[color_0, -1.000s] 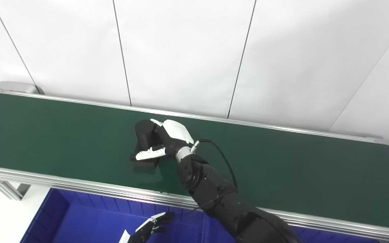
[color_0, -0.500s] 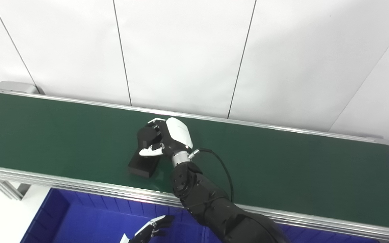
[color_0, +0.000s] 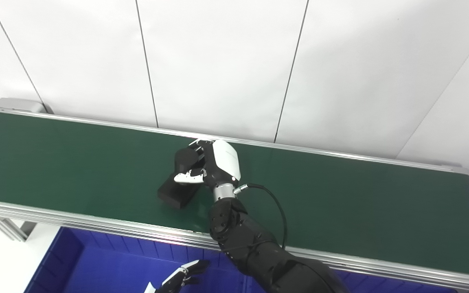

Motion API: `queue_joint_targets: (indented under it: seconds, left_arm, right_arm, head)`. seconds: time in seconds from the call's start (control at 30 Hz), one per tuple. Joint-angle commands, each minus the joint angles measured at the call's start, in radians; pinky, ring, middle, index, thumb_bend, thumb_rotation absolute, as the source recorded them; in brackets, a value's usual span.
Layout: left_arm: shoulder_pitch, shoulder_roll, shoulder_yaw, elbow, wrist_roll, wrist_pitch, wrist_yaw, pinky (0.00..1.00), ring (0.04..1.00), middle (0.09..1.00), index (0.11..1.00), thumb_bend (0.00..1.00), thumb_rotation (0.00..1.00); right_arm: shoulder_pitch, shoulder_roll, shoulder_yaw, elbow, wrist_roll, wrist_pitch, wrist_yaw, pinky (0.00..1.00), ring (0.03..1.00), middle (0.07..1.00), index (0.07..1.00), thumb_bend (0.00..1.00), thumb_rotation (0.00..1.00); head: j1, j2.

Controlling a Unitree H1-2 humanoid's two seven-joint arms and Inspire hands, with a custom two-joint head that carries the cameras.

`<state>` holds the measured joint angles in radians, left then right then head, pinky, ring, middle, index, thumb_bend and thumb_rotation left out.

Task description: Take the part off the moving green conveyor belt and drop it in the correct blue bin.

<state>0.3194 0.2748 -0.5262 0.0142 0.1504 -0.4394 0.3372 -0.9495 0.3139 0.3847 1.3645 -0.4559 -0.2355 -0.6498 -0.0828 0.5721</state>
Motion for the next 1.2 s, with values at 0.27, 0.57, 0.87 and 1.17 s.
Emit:
queue_joint_targets:
  seconds: [0.27, 0.57, 0.87, 1.17]
  left_arm:
    - [0.002, -0.007, 0.048, -0.028, -0.092, -0.031, -0.12, 0.8, 0.857, 0.867, 0.82, 0.91, 0.15]
    - [-0.012, -0.029, 0.086, -0.033, -0.091, -0.03, -0.177, 0.85, 0.878, 0.872, 0.831, 0.86, 0.19]
    - [-0.02, -0.045, 0.127, -0.059, -0.092, -0.031, -0.219, 0.83, 0.865, 0.866, 0.84, 0.84, 0.25]
    - [-0.038, -0.068, 0.168, -0.09, -0.119, -0.03, -0.283, 0.8, 0.844, 0.861, 0.855, 0.82, 0.23]
  right_arm:
    - [0.144, -0.069, -0.012, -0.378, -0.033, -0.053, -0.058, 0.32, 0.401, 0.428, 0.538, 0.51, 0.0]
    - [0.491, -0.204, -0.052, -1.078, -0.053, 0.187, 0.192, 0.33, 0.405, 0.441, 0.541, 0.51, 0.0]
    - [0.723, -0.283, -0.127, -1.416, -0.021, 0.243, 0.346, 0.3, 0.371, 0.443, 0.543, 0.51, 0.0]
    - [0.935, -0.356, -0.183, -1.592, 0.016, 0.243, 0.461, 0.31, 0.372, 0.44, 0.54, 0.52, 0.0]
  head:
    - [-0.025, 0.043]
    - [-0.049, 0.117]
    - [-0.027, 0.204]
    - [-0.024, 0.262]
